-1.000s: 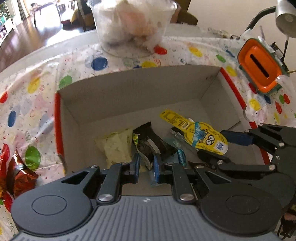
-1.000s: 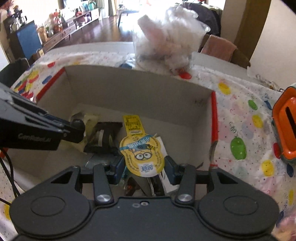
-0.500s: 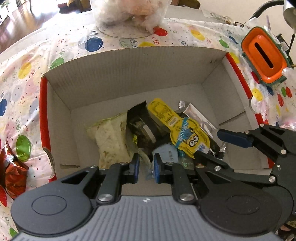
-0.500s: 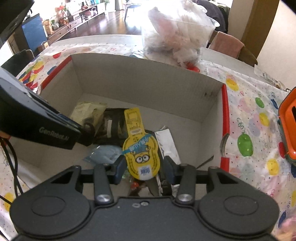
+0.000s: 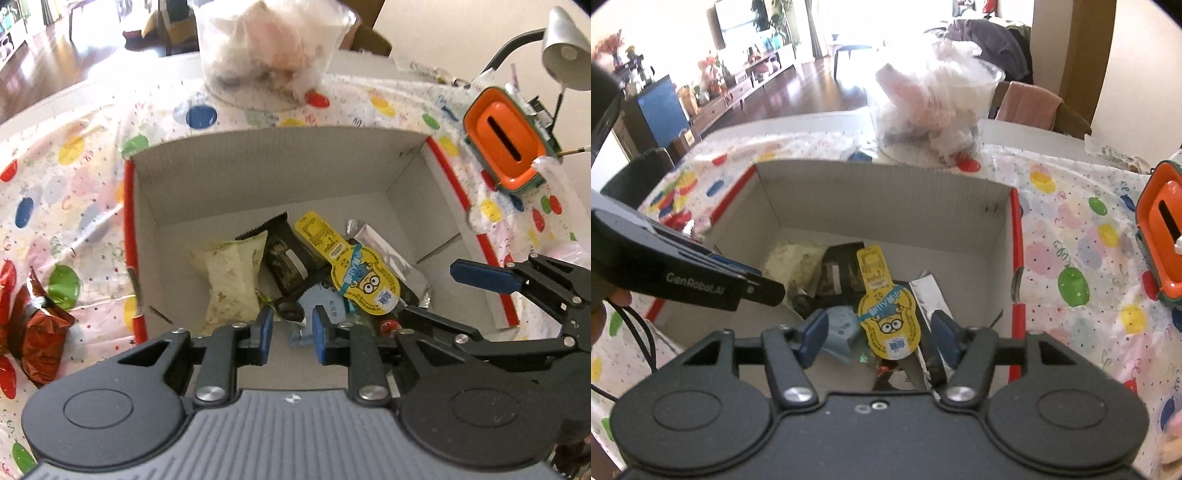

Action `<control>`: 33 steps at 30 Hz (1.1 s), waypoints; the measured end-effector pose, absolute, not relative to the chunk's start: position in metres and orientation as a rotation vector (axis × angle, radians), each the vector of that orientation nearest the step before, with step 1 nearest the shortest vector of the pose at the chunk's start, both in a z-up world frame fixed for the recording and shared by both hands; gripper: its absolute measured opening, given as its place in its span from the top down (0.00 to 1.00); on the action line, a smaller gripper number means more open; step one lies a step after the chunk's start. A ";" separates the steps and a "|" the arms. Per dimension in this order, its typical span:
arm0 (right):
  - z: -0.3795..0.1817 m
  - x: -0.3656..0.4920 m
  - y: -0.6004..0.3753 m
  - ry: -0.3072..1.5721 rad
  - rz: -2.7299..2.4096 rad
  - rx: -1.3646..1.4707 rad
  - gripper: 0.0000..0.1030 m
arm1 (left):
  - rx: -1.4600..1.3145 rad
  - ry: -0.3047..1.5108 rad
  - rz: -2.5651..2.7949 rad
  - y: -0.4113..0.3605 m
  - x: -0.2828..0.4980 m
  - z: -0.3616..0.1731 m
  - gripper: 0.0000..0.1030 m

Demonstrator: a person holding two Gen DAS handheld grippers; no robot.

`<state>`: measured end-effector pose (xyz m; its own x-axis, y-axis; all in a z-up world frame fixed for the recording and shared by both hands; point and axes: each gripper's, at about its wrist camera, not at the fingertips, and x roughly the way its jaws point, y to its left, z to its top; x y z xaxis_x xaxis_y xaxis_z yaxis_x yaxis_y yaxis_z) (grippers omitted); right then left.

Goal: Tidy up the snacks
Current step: 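Move both open tools back to the snack pile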

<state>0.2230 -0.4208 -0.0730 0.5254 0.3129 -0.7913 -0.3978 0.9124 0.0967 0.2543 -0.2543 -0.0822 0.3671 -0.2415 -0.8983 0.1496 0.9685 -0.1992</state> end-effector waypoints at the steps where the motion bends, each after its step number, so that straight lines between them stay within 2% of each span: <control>1: -0.070 0.221 -0.422 0.917 0.426 -0.094 0.38 | -0.086 1.156 -0.252 -0.253 0.251 -0.079 0.78; 6: -0.056 0.210 -0.422 0.877 0.433 -0.063 0.37 | -0.067 1.084 -0.241 -0.248 0.232 -0.061 0.78; 8: -0.050 0.206 -0.421 0.863 0.433 -0.055 0.37 | -0.060 1.056 -0.236 -0.245 0.223 -0.054 0.75; 14: -0.033 0.191 -0.414 0.815 0.463 -0.029 0.29 | -0.048 0.971 -0.223 -0.232 0.197 -0.034 0.70; 15: -0.031 0.188 -0.412 0.806 0.471 -0.025 0.28 | -0.051 0.959 -0.220 -0.229 0.194 -0.031 0.64; 17: -0.027 0.184 -0.406 0.796 0.491 -0.018 0.26 | -0.062 0.927 -0.212 -0.222 0.186 -0.025 0.40; 18: -0.024 0.181 -0.402 0.791 0.499 -0.014 0.25 | -0.069 0.905 -0.208 -0.217 0.181 -0.022 0.38; 24: -0.014 0.166 -0.374 0.748 0.545 -0.001 0.19 | -0.085 0.844 -0.188 -0.186 0.157 -0.009 0.37; 28: -0.009 0.158 -0.350 0.723 0.577 0.000 0.12 | -0.100 0.805 -0.162 -0.159 0.141 -0.004 0.29; 33: -0.004 0.146 -0.314 0.684 0.620 -0.023 0.07 | -0.105 0.770 -0.139 -0.124 0.124 -0.002 0.27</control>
